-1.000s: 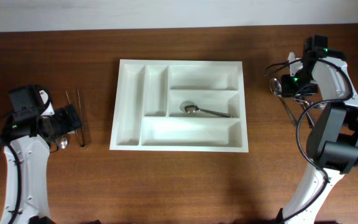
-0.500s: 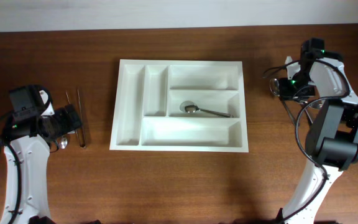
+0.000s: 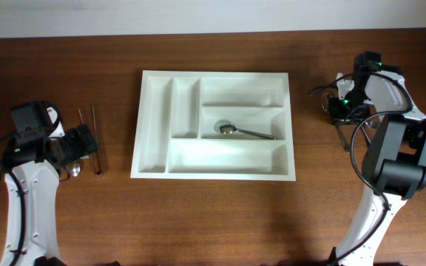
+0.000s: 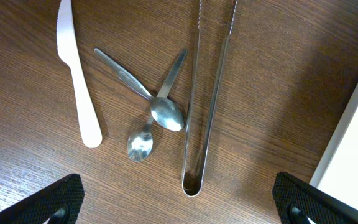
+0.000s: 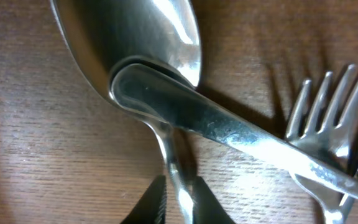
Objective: Pack container
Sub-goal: 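Grasp the second metal spoon with the right gripper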
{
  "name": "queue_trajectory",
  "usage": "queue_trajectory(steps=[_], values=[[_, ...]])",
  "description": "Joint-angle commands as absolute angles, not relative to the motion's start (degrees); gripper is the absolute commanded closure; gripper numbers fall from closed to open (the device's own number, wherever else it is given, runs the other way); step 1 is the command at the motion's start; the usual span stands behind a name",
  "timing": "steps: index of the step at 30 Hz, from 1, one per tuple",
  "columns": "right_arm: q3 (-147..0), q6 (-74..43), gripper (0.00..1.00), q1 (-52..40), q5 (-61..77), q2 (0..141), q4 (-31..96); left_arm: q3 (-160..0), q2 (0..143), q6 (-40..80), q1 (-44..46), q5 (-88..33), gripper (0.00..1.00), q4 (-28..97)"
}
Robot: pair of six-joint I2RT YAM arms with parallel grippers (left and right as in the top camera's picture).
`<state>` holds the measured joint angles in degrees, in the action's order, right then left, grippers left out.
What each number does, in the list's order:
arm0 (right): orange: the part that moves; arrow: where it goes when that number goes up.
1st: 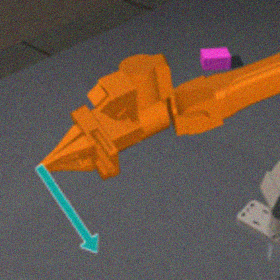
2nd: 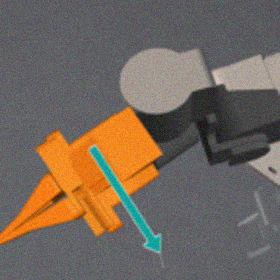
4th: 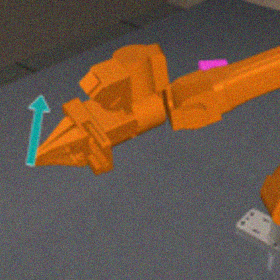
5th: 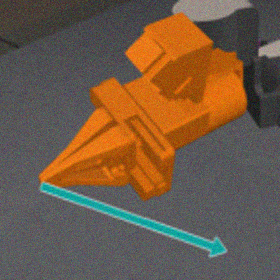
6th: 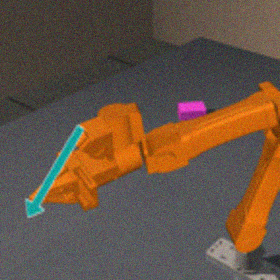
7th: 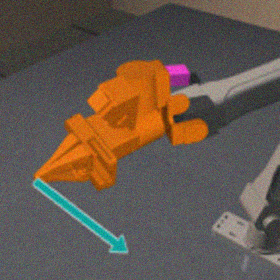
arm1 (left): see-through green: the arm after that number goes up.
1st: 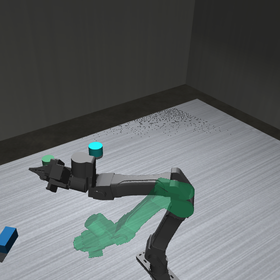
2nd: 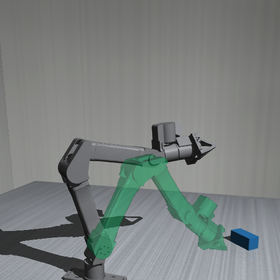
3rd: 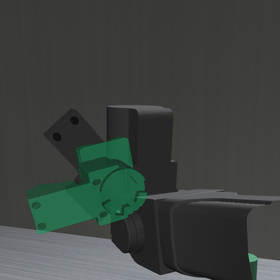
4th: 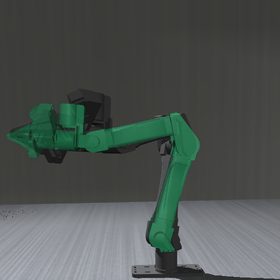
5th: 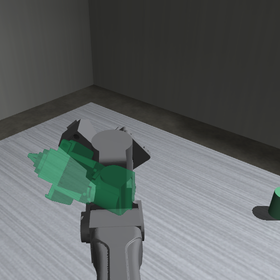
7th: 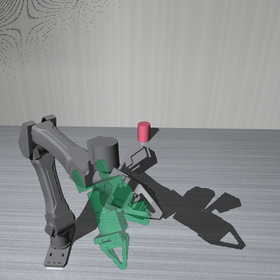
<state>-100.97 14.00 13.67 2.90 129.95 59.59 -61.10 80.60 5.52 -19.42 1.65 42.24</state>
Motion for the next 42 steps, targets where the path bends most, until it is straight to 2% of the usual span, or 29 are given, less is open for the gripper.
queue_trajectory(steps=[1,4,19,28,42], values=[[-100.49,12.78,0.89,13.45,4.8,130.89,60.2,-62.3,80.84,4.82,-19.73,0.82,0.01,42.09],[-100.49,11.94,0.96,13.19,4.95,130.89,60.66,-62.3,80.84,4.82,-19.7,0.82,0.01,42.09],[-100.64,10.37,0.96,10.87,3.92,130.37,62.06,-62.3,80.84,4.82,-19.7,0.82,0.01,42.09],[-101.73,9.8,0.96,9.32,9.91,123.81,63.07,-62.3,80.84,4.82,-19.73,0.82,0.01,42.09],[-103.11,9.61,0.96,5.08,10.13,116.95,64.25,-62.3,80.84,4.82,-19.73,0.82,0.01,42.11]])
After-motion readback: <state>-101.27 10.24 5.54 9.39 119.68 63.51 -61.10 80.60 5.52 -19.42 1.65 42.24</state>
